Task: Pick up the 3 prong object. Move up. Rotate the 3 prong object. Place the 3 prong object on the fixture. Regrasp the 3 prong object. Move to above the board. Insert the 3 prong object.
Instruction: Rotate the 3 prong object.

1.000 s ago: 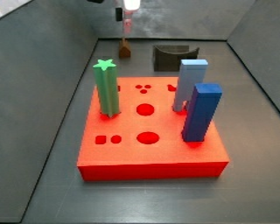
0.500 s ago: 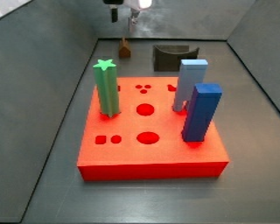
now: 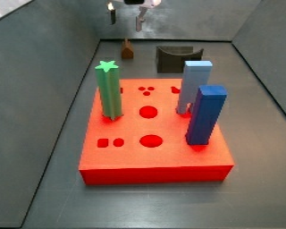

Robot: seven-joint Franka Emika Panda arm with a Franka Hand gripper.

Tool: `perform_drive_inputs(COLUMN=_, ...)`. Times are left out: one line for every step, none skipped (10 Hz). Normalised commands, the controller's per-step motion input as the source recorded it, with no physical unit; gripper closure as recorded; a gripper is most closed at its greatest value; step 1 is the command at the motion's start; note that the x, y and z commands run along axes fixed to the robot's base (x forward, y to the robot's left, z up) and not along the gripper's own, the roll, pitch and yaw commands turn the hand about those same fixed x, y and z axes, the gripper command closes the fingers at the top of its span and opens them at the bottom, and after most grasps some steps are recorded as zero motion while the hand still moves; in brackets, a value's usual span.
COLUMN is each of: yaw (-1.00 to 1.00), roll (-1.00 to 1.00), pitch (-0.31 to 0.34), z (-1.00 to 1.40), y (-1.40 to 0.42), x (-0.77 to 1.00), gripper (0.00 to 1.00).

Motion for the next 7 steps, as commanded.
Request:
perform_drive_inputs(yaw=1.0, roll=0.01, pitch=-0.025, z=-0.02, y=0.0, x=0.04, gripper=0.0)
perform_drive_inputs(yaw=1.0, roll=0.01, pitch=-0.03, z=-0.02, y=0.0, x=0.04, gripper=0.0)
perform_drive_inputs(yaw=1.0, roll=0.01, pitch=-0.036, z=-0.02, y=0.0, x=0.04, gripper=0.0)
perform_drive_inputs(yaw=1.0, roll=0.01, pitch=-0.043, z=-0.02, y=0.0, x=0.04, gripper=0.0)
perform_drive_inputs(yaw=0.86, roll=0.01, pitch=-0.051, z=-0.03, y=0.0, x=0.03, gripper=0.0)
perform_drive_inputs(yaw=0.61, roll=0.01, pitch=-0.051, z=-0.03, y=0.0, x=0.03, gripper=0.0)
perform_drive_inputs(yaw=0.4, roll=0.01, pitch=-0.05, z=-0.03, y=0.0, x=0.03, gripper=0.0)
